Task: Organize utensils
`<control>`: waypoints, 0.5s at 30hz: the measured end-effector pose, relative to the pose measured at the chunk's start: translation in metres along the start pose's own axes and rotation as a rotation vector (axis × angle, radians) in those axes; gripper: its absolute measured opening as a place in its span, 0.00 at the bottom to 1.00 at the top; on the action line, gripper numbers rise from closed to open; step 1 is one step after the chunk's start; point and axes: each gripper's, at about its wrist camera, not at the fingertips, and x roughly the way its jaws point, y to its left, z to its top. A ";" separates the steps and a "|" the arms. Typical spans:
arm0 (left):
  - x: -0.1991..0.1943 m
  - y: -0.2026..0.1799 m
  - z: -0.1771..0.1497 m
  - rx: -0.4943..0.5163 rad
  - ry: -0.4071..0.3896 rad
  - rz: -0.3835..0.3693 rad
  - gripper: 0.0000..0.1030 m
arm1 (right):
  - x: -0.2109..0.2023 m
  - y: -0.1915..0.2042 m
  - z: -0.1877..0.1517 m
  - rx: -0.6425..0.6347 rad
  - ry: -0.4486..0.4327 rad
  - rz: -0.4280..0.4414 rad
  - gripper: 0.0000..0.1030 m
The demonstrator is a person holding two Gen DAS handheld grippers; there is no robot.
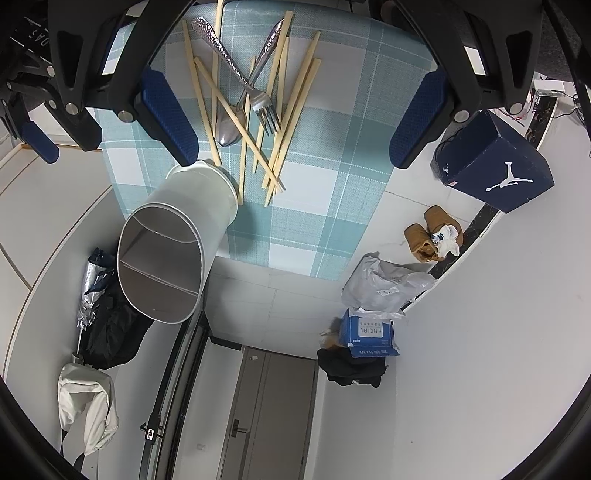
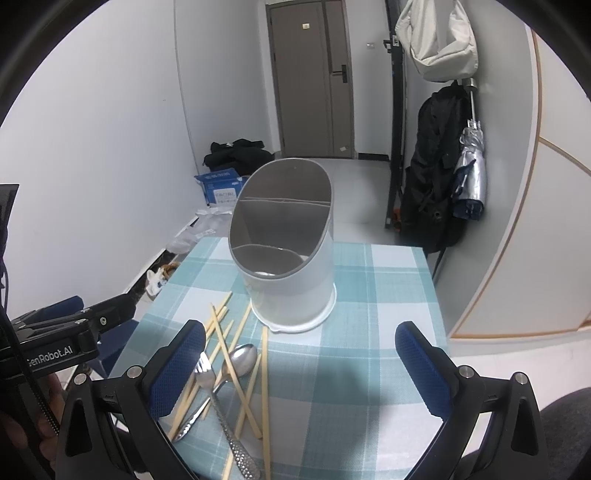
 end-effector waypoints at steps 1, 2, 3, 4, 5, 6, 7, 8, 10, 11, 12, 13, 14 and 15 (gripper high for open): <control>0.000 0.000 0.000 0.001 0.000 -0.001 0.99 | 0.000 0.000 0.000 0.001 0.001 0.000 1.00; 0.000 0.000 0.000 0.001 0.000 -0.003 0.99 | 0.000 0.000 0.001 0.002 0.001 0.000 1.00; 0.000 0.000 -0.001 0.001 0.002 -0.006 0.99 | 0.000 0.000 0.001 0.002 0.000 -0.001 1.00; 0.000 0.000 -0.001 0.002 0.002 -0.007 0.99 | 0.000 0.000 0.001 0.003 -0.001 -0.001 1.00; 0.000 0.000 -0.002 0.003 0.001 -0.007 0.99 | 0.000 0.001 0.001 0.002 -0.002 -0.001 1.00; 0.000 0.000 -0.002 0.004 0.001 -0.007 0.99 | 0.000 0.001 0.001 0.001 -0.002 -0.001 1.00; 0.000 0.000 -0.002 0.005 -0.001 -0.007 0.99 | 0.000 0.001 0.001 0.001 -0.002 -0.001 1.00; -0.001 0.000 -0.002 0.005 -0.001 -0.006 0.99 | -0.001 0.000 0.001 0.002 -0.002 0.000 1.00; -0.001 0.000 -0.002 0.002 -0.001 -0.006 0.99 | -0.001 0.001 0.001 0.001 -0.002 0.002 1.00; 0.000 0.000 -0.002 0.000 0.000 -0.005 0.99 | -0.001 0.000 0.001 0.001 -0.004 0.000 1.00; 0.000 0.000 -0.002 -0.001 0.002 -0.004 0.99 | -0.002 0.000 0.001 0.002 -0.006 0.000 1.00; 0.000 0.000 -0.002 -0.004 0.004 -0.007 0.99 | -0.002 -0.001 0.001 0.002 -0.008 0.000 1.00; 0.001 0.000 -0.002 -0.004 0.003 -0.006 0.99 | -0.002 -0.001 0.002 0.004 -0.010 -0.001 1.00; 0.001 -0.001 -0.002 -0.004 0.003 -0.005 0.99 | -0.003 -0.001 0.002 0.004 -0.010 -0.001 1.00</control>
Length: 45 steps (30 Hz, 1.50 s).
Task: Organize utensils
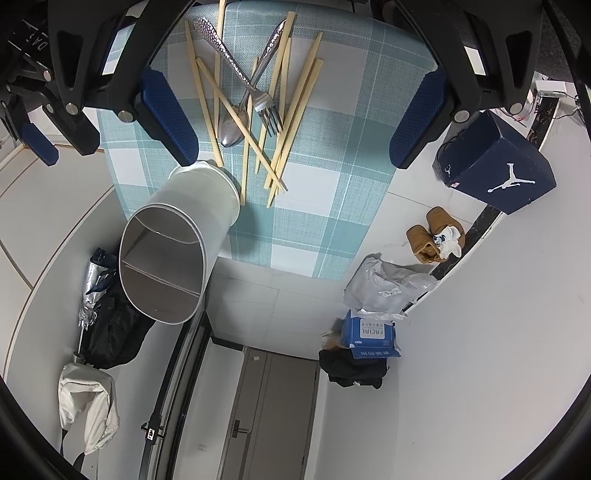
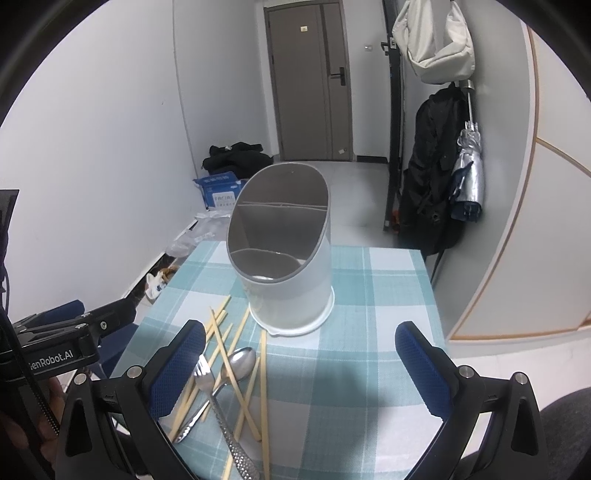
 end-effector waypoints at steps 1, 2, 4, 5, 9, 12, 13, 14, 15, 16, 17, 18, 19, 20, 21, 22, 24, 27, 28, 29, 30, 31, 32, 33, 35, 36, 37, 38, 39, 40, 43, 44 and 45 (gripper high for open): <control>0.000 0.000 0.000 0.000 -0.001 0.000 0.99 | 0.000 0.000 0.000 0.001 0.001 0.000 1.00; 0.000 0.000 0.000 0.001 -0.001 -0.001 0.99 | 0.000 0.000 0.000 0.002 0.002 0.000 1.00; 0.000 0.000 0.000 0.001 -0.002 0.001 0.99 | 0.001 -0.001 0.001 0.004 0.003 0.001 1.00; 0.000 0.000 0.000 0.001 0.000 0.000 0.99 | 0.001 -0.001 0.001 0.004 0.003 0.001 1.00; -0.002 0.001 0.001 -0.002 -0.002 0.001 0.99 | 0.001 -0.001 0.000 0.005 0.003 0.004 1.00; -0.002 0.001 0.001 -0.005 -0.002 -0.003 0.99 | 0.000 -0.001 0.001 0.006 0.002 0.005 1.00; -0.003 0.001 0.001 -0.004 -0.003 -0.001 0.99 | 0.001 -0.002 0.001 0.006 0.001 0.005 1.00; -0.003 0.001 0.001 -0.003 -0.006 0.000 0.99 | 0.001 -0.001 0.001 0.006 0.002 0.006 1.00; -0.003 0.000 0.001 -0.002 -0.007 -0.001 0.99 | 0.001 -0.001 0.001 0.007 0.001 0.006 1.00; -0.003 0.000 0.001 -0.001 -0.006 -0.002 0.99 | 0.001 -0.001 0.001 0.007 -0.001 0.006 1.00; -0.003 0.000 0.001 0.000 -0.006 -0.001 0.99 | 0.001 -0.001 0.001 0.007 -0.002 0.005 1.00; -0.002 0.000 0.001 -0.001 -0.004 -0.001 0.99 | 0.001 -0.002 0.001 0.008 -0.002 0.004 1.00; -0.002 0.001 0.001 -0.004 -0.002 -0.005 0.99 | 0.001 -0.002 0.000 0.010 -0.002 0.004 1.00; -0.002 0.000 0.001 -0.005 -0.003 -0.007 0.99 | 0.001 -0.002 0.000 0.011 -0.002 0.004 1.00; -0.002 0.000 0.001 -0.005 -0.006 -0.004 0.99 | 0.001 -0.002 0.000 0.011 -0.002 0.003 1.00; -0.002 0.000 0.001 -0.004 -0.005 -0.002 0.99 | 0.001 -0.002 0.000 0.011 -0.001 0.002 1.00; -0.002 0.001 0.001 -0.007 -0.004 -0.007 0.99 | 0.001 -0.002 0.000 0.012 0.001 0.003 1.00; -0.002 0.001 0.001 -0.005 0.000 -0.012 0.99 | 0.001 -0.002 0.000 0.013 0.002 0.005 1.00; -0.003 0.001 0.001 -0.006 0.001 -0.017 0.99 | 0.000 -0.003 0.000 0.014 0.001 0.011 1.00; -0.003 0.001 0.000 -0.005 -0.001 -0.017 0.99 | 0.000 -0.003 0.000 0.014 -0.001 0.013 1.00; -0.003 0.001 0.001 -0.006 0.003 -0.016 0.99 | 0.000 -0.003 0.000 0.014 -0.004 0.014 1.00; -0.002 0.001 0.001 -0.010 0.010 -0.022 0.99 | -0.001 -0.003 0.000 0.013 -0.008 0.015 1.00; -0.002 0.001 0.001 -0.013 0.013 -0.028 0.99 | -0.001 -0.003 0.000 0.012 -0.012 0.017 1.00; -0.002 0.001 0.001 -0.018 0.018 -0.038 0.99 | -0.001 -0.003 0.000 0.011 -0.015 0.019 1.00; -0.001 0.001 0.001 -0.020 0.024 -0.044 0.99 | 0.000 -0.003 0.000 0.011 -0.012 0.027 1.00; 0.000 0.001 0.002 -0.023 0.030 -0.054 0.99 | 0.001 -0.003 -0.001 0.011 -0.011 0.033 1.00; 0.001 0.003 0.003 -0.034 0.039 -0.072 0.99 | 0.002 -0.002 -0.001 0.010 -0.010 0.039 1.00; 0.003 0.005 0.003 -0.045 0.049 -0.083 0.98 | 0.003 -0.002 -0.001 0.006 -0.008 0.044 1.00; 0.005 0.008 0.004 -0.061 0.060 -0.094 0.98 | 0.004 -0.001 -0.001 0.002 -0.006 0.047 1.00; 0.008 0.011 0.005 -0.081 0.072 -0.106 0.98 | 0.006 -0.001 -0.001 -0.003 -0.003 0.051 0.99; 0.017 0.023 0.007 -0.145 0.105 -0.129 0.98 | 0.012 0.001 -0.001 -0.027 0.004 0.051 0.99; 0.021 0.028 0.007 -0.167 0.116 -0.135 0.98 | 0.014 0.001 -0.001 -0.033 0.007 0.051 0.99; 0.025 0.033 0.008 -0.194 0.128 -0.146 0.98 | 0.017 0.001 -0.002 -0.042 0.013 0.050 0.99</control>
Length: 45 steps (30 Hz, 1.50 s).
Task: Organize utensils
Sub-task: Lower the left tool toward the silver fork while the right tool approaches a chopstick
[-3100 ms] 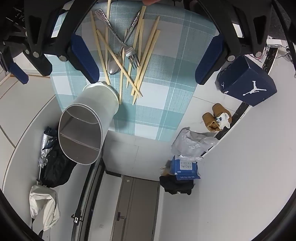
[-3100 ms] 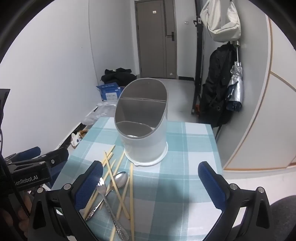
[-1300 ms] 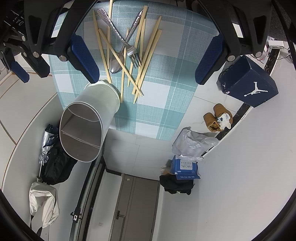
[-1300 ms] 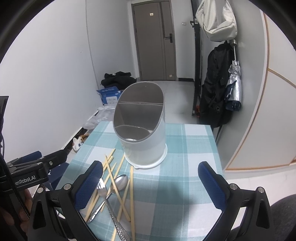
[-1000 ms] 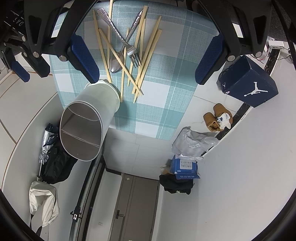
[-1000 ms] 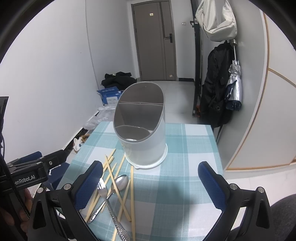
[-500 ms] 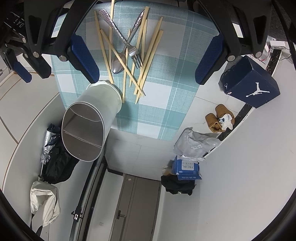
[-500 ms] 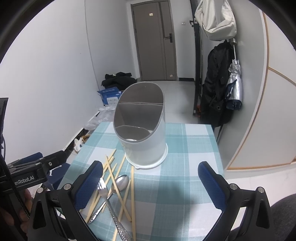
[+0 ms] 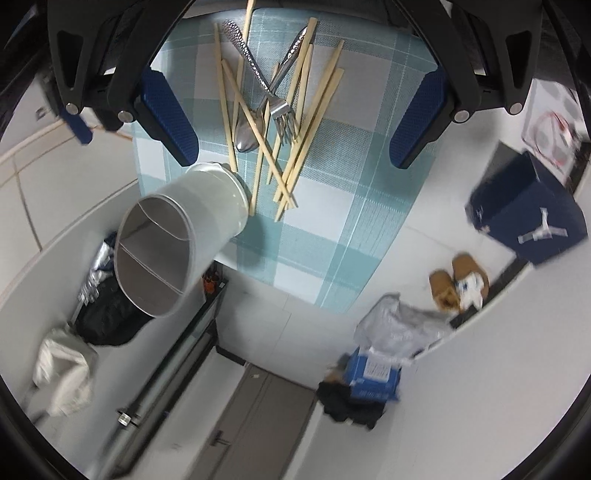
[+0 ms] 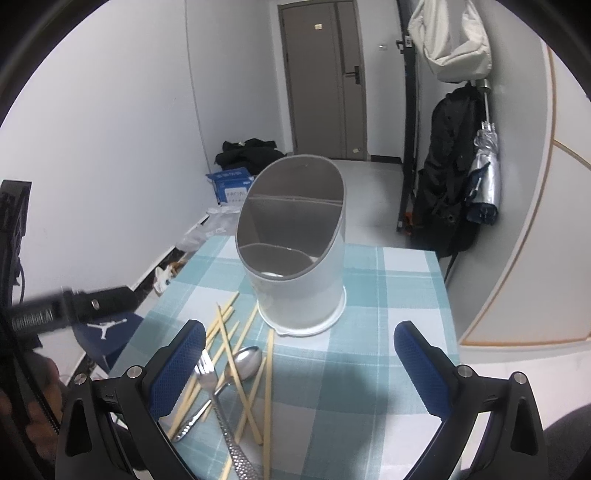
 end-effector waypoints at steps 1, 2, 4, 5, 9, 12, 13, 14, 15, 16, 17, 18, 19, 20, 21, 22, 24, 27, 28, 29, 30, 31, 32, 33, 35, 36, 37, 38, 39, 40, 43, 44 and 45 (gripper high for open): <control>0.004 0.005 0.001 -0.027 0.016 -0.014 0.98 | 0.003 0.000 -0.001 -0.008 0.006 -0.002 0.99; 0.008 0.007 0.001 -0.042 0.029 -0.025 0.97 | 0.007 0.000 -0.002 -0.015 0.013 -0.005 0.99; 0.019 0.011 -0.001 -0.051 0.071 -0.045 0.91 | 0.015 -0.001 -0.004 -0.029 0.034 -0.005 0.97; 0.026 0.009 -0.002 -0.035 0.101 -0.052 0.89 | 0.021 -0.001 -0.005 -0.037 0.046 -0.005 0.96; 0.049 -0.001 -0.010 0.053 0.189 -0.046 0.70 | 0.035 -0.004 -0.010 -0.063 0.084 0.010 0.92; 0.064 -0.012 -0.016 0.136 0.241 -0.032 0.58 | 0.044 -0.006 -0.013 -0.066 0.110 0.029 0.88; 0.065 -0.013 -0.017 0.158 0.251 -0.025 0.55 | 0.047 -0.006 -0.013 -0.064 0.117 0.037 0.87; 0.065 -0.014 -0.018 0.175 0.262 -0.021 0.53 | 0.049 -0.007 -0.014 -0.067 0.125 0.043 0.87; 0.068 -0.015 -0.019 0.190 0.273 -0.016 0.50 | 0.051 -0.008 -0.014 -0.066 0.131 0.049 0.87; 0.071 -0.016 -0.020 0.198 0.285 -0.020 0.47 | 0.052 -0.009 -0.015 -0.065 0.134 0.054 0.87; 0.071 -0.015 -0.021 0.201 0.295 -0.027 0.45 | 0.052 -0.010 -0.014 -0.062 0.137 0.058 0.87; 0.073 -0.016 -0.021 0.202 0.306 -0.029 0.43 | 0.053 -0.011 -0.014 -0.058 0.140 0.063 0.87; 0.074 -0.017 -0.021 0.201 0.314 -0.031 0.39 | 0.054 -0.012 -0.014 -0.055 0.143 0.066 0.87; 0.074 -0.017 -0.022 0.199 0.318 -0.036 0.37 | 0.054 -0.013 -0.013 -0.052 0.144 0.068 0.87; 0.075 -0.019 -0.022 0.197 0.327 -0.043 0.33 | 0.054 -0.013 -0.013 -0.048 0.145 0.072 0.87; 0.076 -0.020 -0.022 0.200 0.330 -0.044 0.33 | 0.054 -0.014 -0.013 -0.045 0.147 0.075 0.87; 0.077 -0.022 -0.022 0.210 0.336 -0.038 0.33 | 0.054 -0.015 -0.013 -0.038 0.150 0.081 0.87; 0.084 -0.023 -0.022 0.216 0.346 -0.017 0.32 | 0.053 -0.017 -0.012 -0.032 0.148 0.087 0.87; 0.084 -0.022 -0.023 0.215 0.349 -0.002 0.32 | 0.052 -0.017 -0.012 -0.034 0.145 0.086 0.87; 0.085 -0.022 -0.023 0.213 0.350 0.009 0.31 | 0.051 -0.017 -0.012 -0.036 0.143 0.087 0.87; 0.083 -0.021 -0.023 0.205 0.347 0.012 0.30 | 0.050 -0.016 -0.012 -0.037 0.140 0.087 0.87; 0.083 -0.020 -0.023 0.199 0.349 0.008 0.28 | 0.050 -0.016 -0.012 -0.040 0.136 0.085 0.87; 0.083 -0.020 -0.023 0.197 0.350 0.009 0.25 | 0.049 -0.016 -0.013 -0.042 0.134 0.083 0.87; 0.085 -0.021 -0.023 0.198 0.348 0.014 0.22 | 0.049 -0.016 -0.013 -0.042 0.134 0.083 0.87; 0.088 -0.022 -0.024 0.201 0.356 0.020 0.16 | 0.048 -0.017 -0.013 -0.036 0.134 0.087 0.87; 0.088 -0.021 -0.025 0.195 0.362 0.015 0.14 | 0.048 -0.017 -0.013 -0.033 0.137 0.088 0.87; 0.090 -0.023 -0.024 0.191 0.364 0.013 0.12 | 0.048 -0.018 -0.013 -0.030 0.139 0.090 0.87; 0.090 -0.024 -0.023 0.192 0.362 0.018 0.11 | 0.048 -0.018 -0.013 -0.025 0.140 0.093 0.87; 0.090 -0.025 -0.023 0.198 0.356 0.029 0.05 | 0.047 -0.019 -0.014 -0.023 0.141 0.093 0.87; 0.090 -0.027 -0.023 0.206 0.354 0.039 0.04 | 0.047 -0.019 -0.014 -0.023 0.140 0.092 0.87; 0.090 -0.027 -0.022 0.198 0.348 0.045 0.00 | 0.047 -0.020 -0.016 -0.026 0.144 0.083 0.87; 0.090 -0.026 -0.021 0.195 0.345 0.046 0.00 | 0.047 -0.021 -0.017 -0.026 0.145 0.083 0.87; 0.088 -0.026 -0.020 0.191 0.340 0.045 0.00 | 0.047 -0.022 -0.017 -0.024 0.148 0.081 0.87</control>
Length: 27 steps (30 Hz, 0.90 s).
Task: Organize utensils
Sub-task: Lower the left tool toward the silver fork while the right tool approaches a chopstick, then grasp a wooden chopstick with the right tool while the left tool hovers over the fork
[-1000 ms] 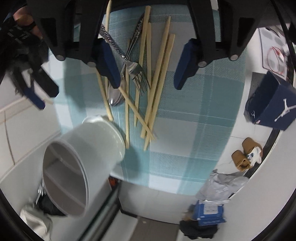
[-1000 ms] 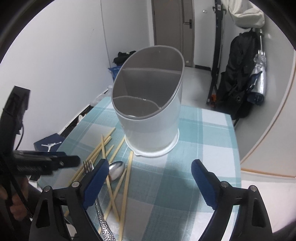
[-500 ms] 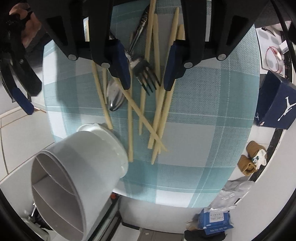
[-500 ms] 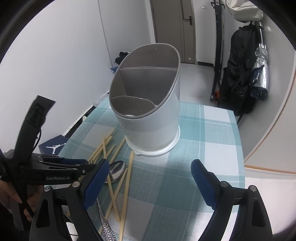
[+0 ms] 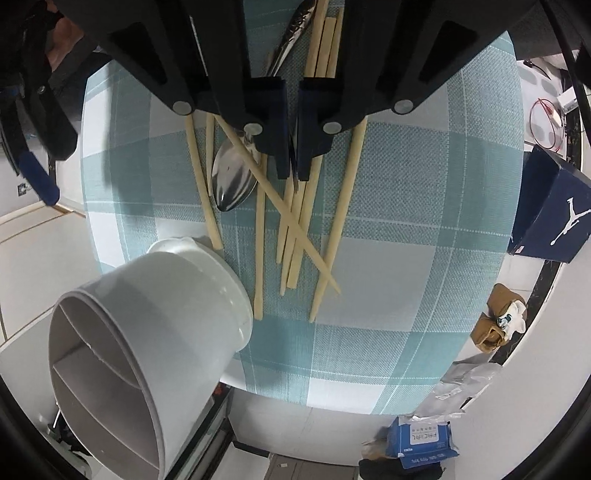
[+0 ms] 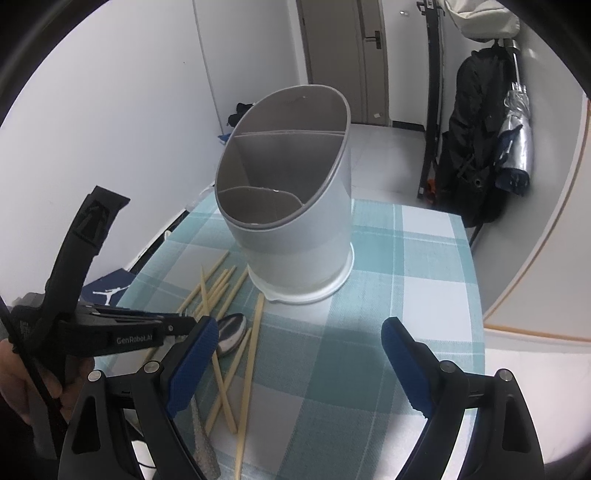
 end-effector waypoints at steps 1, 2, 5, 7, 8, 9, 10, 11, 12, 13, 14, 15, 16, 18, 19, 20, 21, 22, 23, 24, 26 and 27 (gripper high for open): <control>-0.002 0.000 0.000 -0.004 -0.007 -0.001 0.00 | 0.001 -0.001 0.000 0.006 0.004 0.002 0.87; -0.004 0.000 0.000 -0.008 -0.015 -0.002 0.00 | 0.001 -0.003 0.000 0.014 0.007 0.008 0.87; -0.009 0.004 0.003 -0.026 -0.037 -0.009 0.00 | 0.002 -0.008 0.000 0.039 0.020 0.012 0.87; -0.016 0.007 0.004 -0.044 -0.058 -0.031 0.00 | 0.001 -0.008 0.000 0.042 0.015 0.015 0.82; -0.021 0.009 0.004 -0.053 -0.075 -0.040 0.00 | 0.001 -0.007 0.000 0.035 0.015 0.017 0.81; -0.026 0.009 0.004 -0.054 -0.094 -0.042 0.00 | 0.001 -0.005 0.000 0.028 0.017 0.022 0.77; -0.030 0.009 0.004 -0.054 -0.113 -0.043 0.00 | 0.001 -0.004 0.000 0.023 0.017 0.029 0.73; -0.035 0.010 0.005 -0.056 -0.132 -0.049 0.00 | 0.001 -0.001 -0.001 0.013 0.018 0.045 0.71; -0.042 0.013 0.005 -0.061 -0.154 -0.058 0.00 | 0.001 0.002 -0.001 0.004 0.022 0.054 0.66; -0.050 0.015 0.005 -0.066 -0.182 -0.066 0.00 | 0.001 0.005 -0.001 -0.004 0.028 0.067 0.64; -0.055 0.017 0.005 -0.069 -0.202 -0.073 0.00 | 0.001 0.008 -0.001 -0.010 0.032 0.084 0.61; -0.061 0.020 0.005 -0.075 -0.222 -0.087 0.00 | 0.001 0.011 -0.001 -0.016 0.038 0.101 0.60; -0.064 0.021 0.004 -0.081 -0.233 -0.094 0.00 | 0.001 0.014 0.000 -0.020 0.042 0.111 0.60; -0.068 0.027 0.005 -0.107 -0.251 -0.113 0.00 | 0.001 0.021 0.003 -0.036 0.045 0.118 0.57; -0.070 0.033 0.004 -0.131 -0.260 -0.133 0.00 | 0.002 0.024 0.004 -0.041 0.050 0.119 0.55; -0.071 0.038 0.004 -0.150 -0.264 -0.143 0.00 | 0.003 0.027 0.005 -0.044 0.057 0.124 0.55; -0.073 0.043 0.005 -0.172 -0.264 -0.149 0.00 | 0.005 0.031 0.008 -0.049 0.063 0.129 0.55; -0.073 0.050 0.006 -0.201 -0.266 -0.150 0.00 | 0.006 0.035 0.010 -0.053 0.067 0.135 0.55; -0.074 0.055 0.006 -0.226 -0.265 -0.144 0.00 | 0.009 0.039 0.012 -0.060 0.075 0.143 0.55; -0.074 0.061 0.006 -0.250 -0.259 -0.139 0.00 | 0.015 0.047 0.014 -0.077 0.089 0.156 0.53; -0.076 0.072 0.006 -0.290 -0.256 -0.140 0.01 | 0.025 0.060 0.018 -0.108 0.108 0.166 0.49; -0.078 0.078 0.006 -0.309 -0.263 -0.131 0.05 | 0.033 0.071 0.022 -0.137 0.121 0.171 0.47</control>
